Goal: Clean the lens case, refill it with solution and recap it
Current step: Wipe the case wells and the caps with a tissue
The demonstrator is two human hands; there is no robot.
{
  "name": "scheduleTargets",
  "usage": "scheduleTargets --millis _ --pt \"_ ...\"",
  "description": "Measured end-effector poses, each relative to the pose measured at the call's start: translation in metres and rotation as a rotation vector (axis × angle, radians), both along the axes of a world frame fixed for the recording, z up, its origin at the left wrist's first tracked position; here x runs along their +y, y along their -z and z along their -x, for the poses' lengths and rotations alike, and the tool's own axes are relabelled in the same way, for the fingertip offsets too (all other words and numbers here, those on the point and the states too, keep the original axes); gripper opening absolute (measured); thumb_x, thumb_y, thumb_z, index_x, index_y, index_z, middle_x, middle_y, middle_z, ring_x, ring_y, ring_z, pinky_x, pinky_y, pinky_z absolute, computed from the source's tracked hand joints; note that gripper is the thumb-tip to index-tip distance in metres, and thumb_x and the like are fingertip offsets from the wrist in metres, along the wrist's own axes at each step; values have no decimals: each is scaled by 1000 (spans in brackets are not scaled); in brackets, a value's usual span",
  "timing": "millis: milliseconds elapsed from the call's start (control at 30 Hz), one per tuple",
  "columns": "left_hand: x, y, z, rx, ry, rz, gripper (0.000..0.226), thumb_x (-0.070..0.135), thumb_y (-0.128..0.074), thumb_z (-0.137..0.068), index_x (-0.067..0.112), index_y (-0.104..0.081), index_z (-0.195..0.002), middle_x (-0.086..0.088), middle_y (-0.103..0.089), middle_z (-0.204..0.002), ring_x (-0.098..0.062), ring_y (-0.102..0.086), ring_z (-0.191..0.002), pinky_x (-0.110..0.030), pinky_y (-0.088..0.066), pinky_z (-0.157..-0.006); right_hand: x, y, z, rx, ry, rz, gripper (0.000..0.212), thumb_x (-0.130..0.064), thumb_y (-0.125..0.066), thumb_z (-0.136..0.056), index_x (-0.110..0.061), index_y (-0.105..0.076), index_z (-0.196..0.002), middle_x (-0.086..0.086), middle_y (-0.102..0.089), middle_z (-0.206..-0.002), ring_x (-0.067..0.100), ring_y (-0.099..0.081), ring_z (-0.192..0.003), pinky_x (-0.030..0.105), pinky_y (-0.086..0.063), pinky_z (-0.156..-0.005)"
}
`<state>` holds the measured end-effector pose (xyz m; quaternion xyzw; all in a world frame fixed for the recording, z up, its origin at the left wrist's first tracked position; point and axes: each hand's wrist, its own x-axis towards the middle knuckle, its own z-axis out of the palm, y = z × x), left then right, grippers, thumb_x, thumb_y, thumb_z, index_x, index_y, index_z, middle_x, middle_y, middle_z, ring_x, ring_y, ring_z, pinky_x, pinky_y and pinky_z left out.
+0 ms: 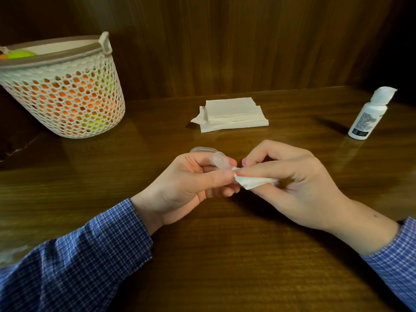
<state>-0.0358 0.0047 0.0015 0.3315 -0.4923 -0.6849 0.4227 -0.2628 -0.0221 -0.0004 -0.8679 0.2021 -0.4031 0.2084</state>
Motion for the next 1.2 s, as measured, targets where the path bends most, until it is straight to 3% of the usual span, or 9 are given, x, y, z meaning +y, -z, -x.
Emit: scheduleTargets --millis 200,400,533,767,967,1100,1167,1200 --pt "2 1 1 -49 11 -35 23 19 -81 -73 12 -83 -96 -12 -77 -93 -14 -73 -77 -20 -60 -68 1 -1 0 131 -1 -69 21 -23 -71 -92 -27 -80 -111 -3 -61 -93 21 -58 -89 31 -50 -69" --pt "4 3 -2 -166 -41 66 23 24 -84 -78 16 -83 -99 -15 -78 -103 -15 -75 -81 -25 -62 -75 4 -3 -3 147 13 -140 13 -24 -69 -92 -32 -78 -99 -6 -62 -91 19 -58 -86 17 -44 -65" --pt "5 3 -1 -190 -78 110 30 30 -84 -75 17 -83 -102 -17 -78 -103 -17 -74 -83 -27 -60 -77 3 -1 -5 152 46 -108 18 -26 -66 -94 -16 -80 -95 -3 -62 -91 17 -58 -84 23 -47 -64" --pt "-1 0 0 -53 15 11 18 18 -75 -82 8 -82 -97 -13 -76 -90 -14 -74 -77 -20 -60 -70 5 -3 -6 119 24 -202 19 -30 -61 -98 -17 -75 -98 -4 -61 -92 22 -59 -86 32 -50 -66" --pt "-5 3 -3 -35 70 -48 23 16 -74 -87 4 -79 -105 -15 -76 -98 -16 -73 -85 -22 -60 -76 6 -5 -6 128 38 -278 21 -33 -62 -96 -16 -73 -95 -1 -62 -90 21 -60 -82 35 -50 -66" --pt "-7 4 -7 7 75 -37 22 12 -72 -92 -1 -75 -111 -14 -73 -101 -17 -71 -89 -24 -59 -80 -1 -11 0 -61 7 -549 14 -24 -65 -98 -18 -76 -92 5 -65 -80 15 -59 -72 26 -48 -65" --pt "-8 4 -7 61 81 -68 26 11 -69 -93 0 -73 -116 -12 -72 -103 -16 -71 -89 -24 -59 -79 -5 -13 3 -219 42 -756 13 -19 -70 -93 -22 -79 -102 3 -75 -94 16 -69 -90 28 -55 -77" --pt "-8 5 -6 83 84 -80 26 11 -67 -94 2 -73 -117 -12 -72 -102 -16 -71 -89 -23 -59 -79 -7 -13 4 -254 85 -764 17 -19 -73 -90 -25 -78 -106 0 -76 -100 16 -71 -98 31 -58 -81"
